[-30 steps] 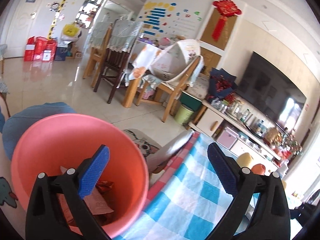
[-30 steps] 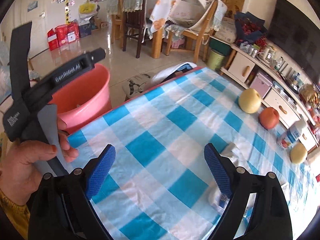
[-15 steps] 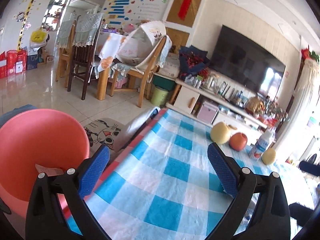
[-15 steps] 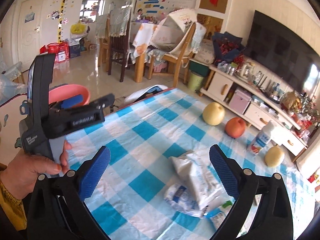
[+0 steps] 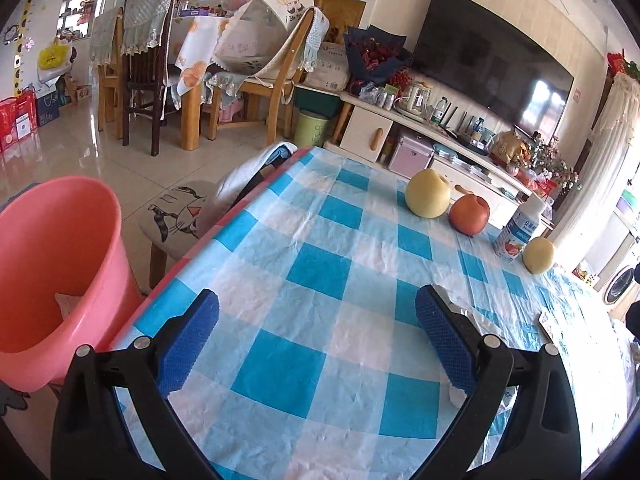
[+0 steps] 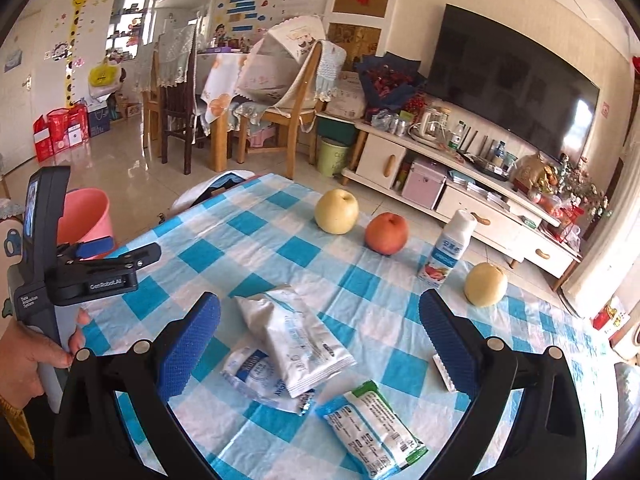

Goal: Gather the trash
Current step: 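Bring both open tools back toward the white wrappers on the table, then move the left tool onto the white wipes pack with blue feather print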

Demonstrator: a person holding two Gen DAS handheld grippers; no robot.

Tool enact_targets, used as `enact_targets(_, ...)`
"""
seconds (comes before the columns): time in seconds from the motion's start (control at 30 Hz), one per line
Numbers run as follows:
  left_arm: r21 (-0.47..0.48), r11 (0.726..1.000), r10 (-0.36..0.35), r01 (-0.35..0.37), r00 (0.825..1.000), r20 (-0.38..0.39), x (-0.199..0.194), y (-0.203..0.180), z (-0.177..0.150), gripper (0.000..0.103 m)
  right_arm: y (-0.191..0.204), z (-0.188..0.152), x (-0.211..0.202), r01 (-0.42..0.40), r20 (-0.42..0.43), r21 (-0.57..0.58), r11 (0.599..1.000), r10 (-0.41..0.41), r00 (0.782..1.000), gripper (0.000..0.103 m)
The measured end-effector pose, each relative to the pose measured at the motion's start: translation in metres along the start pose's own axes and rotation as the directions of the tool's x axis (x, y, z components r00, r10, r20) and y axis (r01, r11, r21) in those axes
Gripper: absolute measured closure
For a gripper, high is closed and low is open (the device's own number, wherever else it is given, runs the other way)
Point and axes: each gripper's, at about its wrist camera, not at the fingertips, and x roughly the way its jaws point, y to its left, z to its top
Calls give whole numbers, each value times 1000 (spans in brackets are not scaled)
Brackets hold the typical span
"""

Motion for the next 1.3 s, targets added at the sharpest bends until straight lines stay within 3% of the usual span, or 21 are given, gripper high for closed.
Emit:
enact_targets(0.17, 29, 999, -36, 36, 999, 7, -2, -19, -4, 4, -39, -8, -10, 31, 30, 77, 997, -33, 999, 5)
enact_targets(0.33, 74, 995, -71, 74, 997, -34, 0, -43, -10, 4, -69, -18, -21, 64, 63, 119, 991, -72, 995, 5)
enact_targets(0.57, 197, 975, -99, 103, 995, -30, -4, -83, -26, 4, -111, -30, -35, 86, 83, 207, 975, -105, 991, 5)
enact_targets(1.07, 361, 889, -270, 281, 959, -83, -17, -169, -64, 4, -176, -59, -36, 126, 37, 288, 949, -142, 989, 5)
enact_targets(1.3, 378, 857, -321, 350, 937, -139, -20, -189, -79, 4, -209, -71, -26, 181, -17, 328, 927, -186, 982, 5)
